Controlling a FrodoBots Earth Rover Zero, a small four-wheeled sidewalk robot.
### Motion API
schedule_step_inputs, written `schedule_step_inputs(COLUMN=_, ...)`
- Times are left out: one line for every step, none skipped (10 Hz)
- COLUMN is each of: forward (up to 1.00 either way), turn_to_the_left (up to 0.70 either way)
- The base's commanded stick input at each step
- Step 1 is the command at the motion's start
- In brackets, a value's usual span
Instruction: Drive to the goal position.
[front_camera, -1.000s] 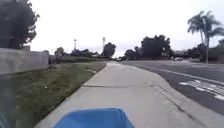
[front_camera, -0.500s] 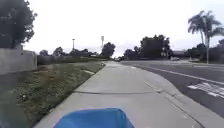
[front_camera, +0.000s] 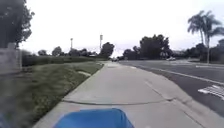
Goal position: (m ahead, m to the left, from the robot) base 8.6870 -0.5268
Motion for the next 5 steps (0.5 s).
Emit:
schedule_step_inputs(forward=0.85, turn_to_the_left=0.00)
schedule_step_inputs(forward=0.85, turn_to_the_left=0.00)
schedule_step_inputs(forward=0.85, turn_to_the_left=0.00)
schedule_step_inputs(forward=0.85, turn_to_the_left=0.00)
schedule_step_inputs(forward=0.85, turn_to_the_left=0.00)
